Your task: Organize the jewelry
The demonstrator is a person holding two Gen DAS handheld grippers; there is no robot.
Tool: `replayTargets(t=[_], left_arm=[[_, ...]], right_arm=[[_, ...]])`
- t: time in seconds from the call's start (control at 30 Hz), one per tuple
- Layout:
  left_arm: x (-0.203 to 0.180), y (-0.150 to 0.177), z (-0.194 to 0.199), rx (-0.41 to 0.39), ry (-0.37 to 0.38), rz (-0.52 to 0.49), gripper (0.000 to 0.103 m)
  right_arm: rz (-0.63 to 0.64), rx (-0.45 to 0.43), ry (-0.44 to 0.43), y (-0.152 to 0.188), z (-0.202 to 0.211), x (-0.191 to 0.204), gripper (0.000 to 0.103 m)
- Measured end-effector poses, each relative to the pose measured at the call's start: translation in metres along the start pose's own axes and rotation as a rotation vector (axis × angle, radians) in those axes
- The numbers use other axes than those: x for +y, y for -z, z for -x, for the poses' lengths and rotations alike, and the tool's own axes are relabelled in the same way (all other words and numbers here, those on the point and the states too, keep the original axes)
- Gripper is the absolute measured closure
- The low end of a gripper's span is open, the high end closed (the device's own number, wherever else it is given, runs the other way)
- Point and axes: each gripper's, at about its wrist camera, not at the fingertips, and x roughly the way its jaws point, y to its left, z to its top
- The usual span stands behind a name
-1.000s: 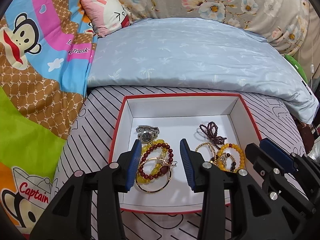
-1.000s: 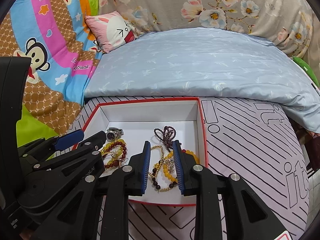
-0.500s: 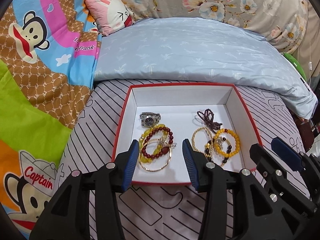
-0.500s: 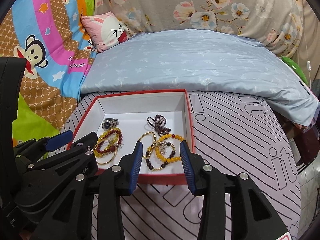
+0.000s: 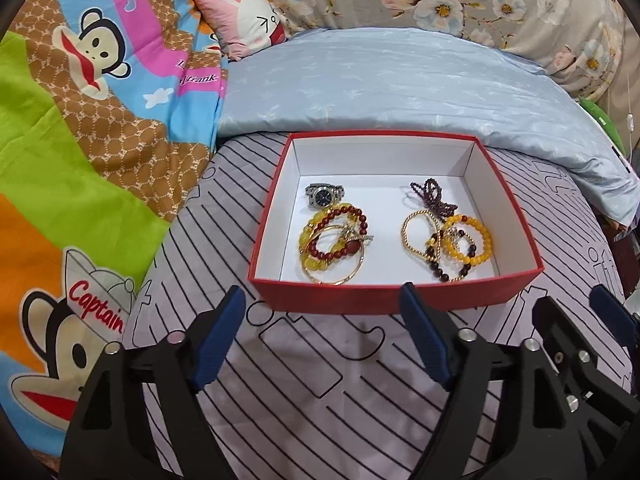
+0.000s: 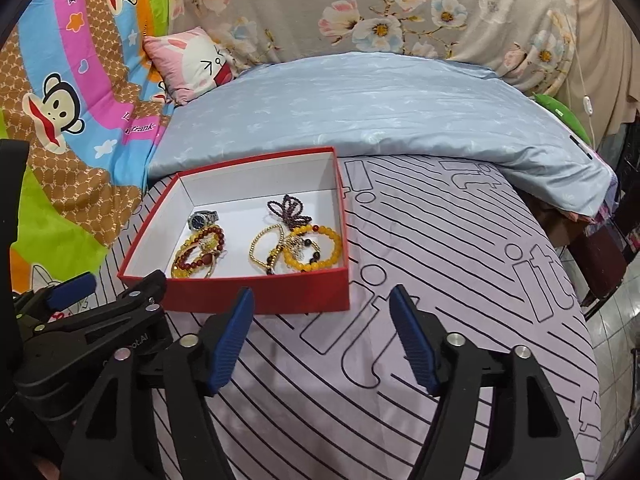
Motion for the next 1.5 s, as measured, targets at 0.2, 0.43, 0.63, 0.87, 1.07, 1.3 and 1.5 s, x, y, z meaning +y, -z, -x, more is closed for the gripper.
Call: replayTargets(t=[0.2, 0.43, 0.63, 0.87, 1.07, 1.3, 1.5], left_arm=[[0.000, 0.016, 0.003, -0.001, -0.028, -0.009, 0.013], [0.001, 0.032, 0.002, 0.024, -0.018, 0.008, 0.011], [0.001, 0.038, 0.004, 0.024, -0.025, 0.010, 0.011], [0.005, 0.036, 0.009, 0.015, -0.030, 0.023, 0.011], [0.006, 0.032, 0.011, 0.008, -0.031, 0.030, 0.011], [0.007, 0.031, 0.011, 0.006, -0.033, 0.031, 0.011], [0.007, 0.031, 0.011, 0.002, -0.034, 0.031, 0.011]], right_arm=[[-0.002, 0.009, 0.021, 0.013, 0.002, -0.007, 0.023], [0.008, 0.020, 0.040, 0.026, 0.003, -0.010, 0.018], [0.007, 0.023, 0.039, 0.031, 0.005, -0.010, 0.018], [0.014, 0.011, 0.038, 0.029, 0.009, -0.007, 0.018], [0.017, 0.007, 0.035, 0.026, 0.010, -0.007, 0.018], [0.016, 0.006, 0.036, 0.026, 0.011, -0.007, 0.018], [0.015, 0.004, 0.034, 0.023, 0.011, -0.007, 0.018]])
